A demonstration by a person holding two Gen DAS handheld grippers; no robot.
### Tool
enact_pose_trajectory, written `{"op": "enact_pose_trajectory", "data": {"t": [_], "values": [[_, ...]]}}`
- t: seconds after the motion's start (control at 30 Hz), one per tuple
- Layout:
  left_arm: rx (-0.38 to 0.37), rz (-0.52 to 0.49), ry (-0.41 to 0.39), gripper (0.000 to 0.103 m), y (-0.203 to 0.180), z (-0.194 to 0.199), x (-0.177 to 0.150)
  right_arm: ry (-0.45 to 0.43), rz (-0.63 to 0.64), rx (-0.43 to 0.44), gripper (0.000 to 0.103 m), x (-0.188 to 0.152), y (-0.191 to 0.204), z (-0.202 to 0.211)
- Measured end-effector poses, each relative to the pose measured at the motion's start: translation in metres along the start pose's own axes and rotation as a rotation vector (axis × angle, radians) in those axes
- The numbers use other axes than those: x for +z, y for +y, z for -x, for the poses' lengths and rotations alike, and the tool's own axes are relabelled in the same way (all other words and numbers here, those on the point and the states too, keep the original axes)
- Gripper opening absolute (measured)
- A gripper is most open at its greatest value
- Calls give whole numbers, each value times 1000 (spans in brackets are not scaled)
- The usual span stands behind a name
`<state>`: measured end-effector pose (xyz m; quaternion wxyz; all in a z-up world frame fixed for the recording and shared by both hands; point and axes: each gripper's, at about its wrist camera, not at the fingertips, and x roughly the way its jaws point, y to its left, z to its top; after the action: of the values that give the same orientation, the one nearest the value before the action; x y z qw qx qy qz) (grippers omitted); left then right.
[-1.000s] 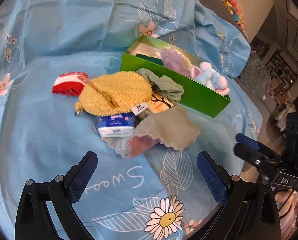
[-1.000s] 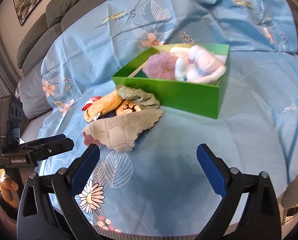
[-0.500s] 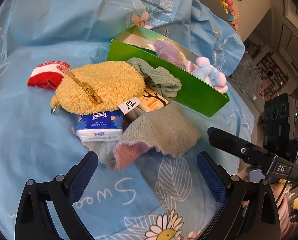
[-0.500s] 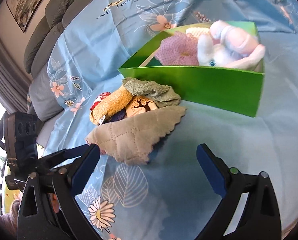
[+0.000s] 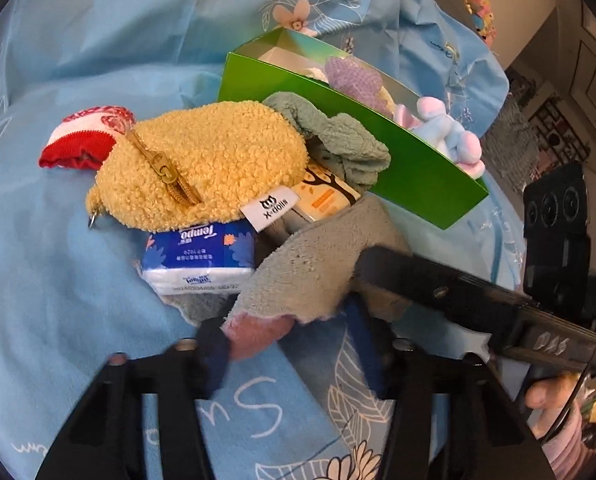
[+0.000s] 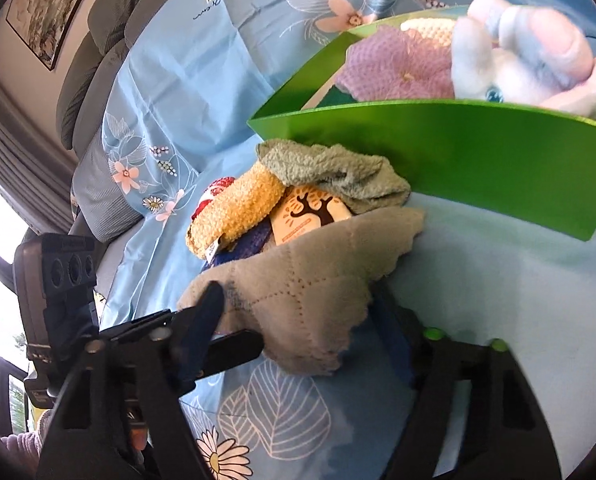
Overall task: Organize soft objects
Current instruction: 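Grasp the grey-pink washcloth with the left gripper and lift it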
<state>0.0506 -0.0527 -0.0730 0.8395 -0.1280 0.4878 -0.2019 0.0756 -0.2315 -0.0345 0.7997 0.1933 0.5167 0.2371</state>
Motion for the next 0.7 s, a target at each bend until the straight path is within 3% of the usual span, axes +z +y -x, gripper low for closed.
{"op": "enact_pose_trajectory", "data": {"t": [0.13,0.3,0.7], "values": [[-7,29,7,38,6,0,0,13,33,-19,35,-3,6,-5],[-53,33,-13,6,6,10,0,-4,79,-20,10,-5,18,0],[-173,-38,-127,5,-21,78,-2,-104,194,34,8,-9,67,56]]}}
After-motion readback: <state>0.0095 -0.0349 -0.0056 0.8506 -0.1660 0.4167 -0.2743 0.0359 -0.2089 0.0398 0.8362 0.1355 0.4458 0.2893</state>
